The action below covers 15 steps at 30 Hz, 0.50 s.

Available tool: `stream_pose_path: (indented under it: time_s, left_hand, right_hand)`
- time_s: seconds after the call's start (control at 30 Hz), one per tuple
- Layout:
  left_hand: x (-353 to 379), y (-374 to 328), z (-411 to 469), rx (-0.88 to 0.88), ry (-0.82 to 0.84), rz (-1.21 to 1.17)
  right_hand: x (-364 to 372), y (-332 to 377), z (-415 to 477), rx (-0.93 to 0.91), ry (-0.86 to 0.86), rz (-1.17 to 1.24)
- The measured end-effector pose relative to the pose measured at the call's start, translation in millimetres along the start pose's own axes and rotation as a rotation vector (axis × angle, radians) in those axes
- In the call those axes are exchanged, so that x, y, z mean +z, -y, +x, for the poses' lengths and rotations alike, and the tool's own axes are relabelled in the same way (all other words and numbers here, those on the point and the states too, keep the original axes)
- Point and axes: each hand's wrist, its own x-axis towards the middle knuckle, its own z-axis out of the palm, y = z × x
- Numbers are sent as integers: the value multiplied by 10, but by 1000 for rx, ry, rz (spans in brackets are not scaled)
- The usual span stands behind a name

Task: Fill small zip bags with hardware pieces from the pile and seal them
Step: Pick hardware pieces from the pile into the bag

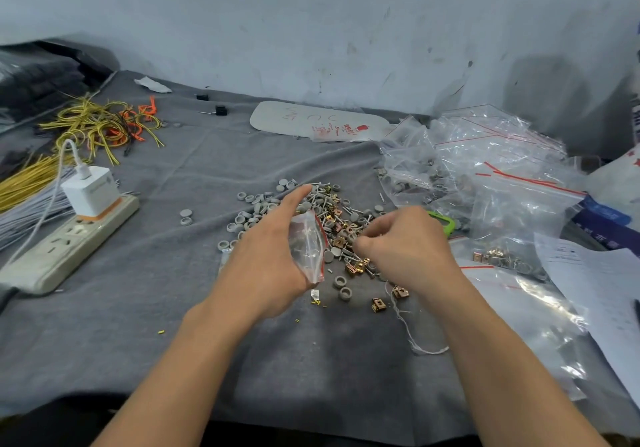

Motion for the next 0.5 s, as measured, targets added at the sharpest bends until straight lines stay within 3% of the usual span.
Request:
stream_pose_path:
  time_s: [0.1, 0.3, 0.43, 0.5]
  left_hand:
    - [12, -12, -8, 22, 8, -31]
    - [9, -38, -10, 52, 57, -11]
    - [-10, -1, 4, 37, 13, -22]
    - [-20, 7, 5, 33, -8, -18]
  right_hand:
    - [127, 196, -50, 0, 74, 309]
    - [438, 346, -68, 36, 279, 380]
    - [284, 215, 33, 37, 103, 456]
    - [148, 69, 109, 48, 0, 227]
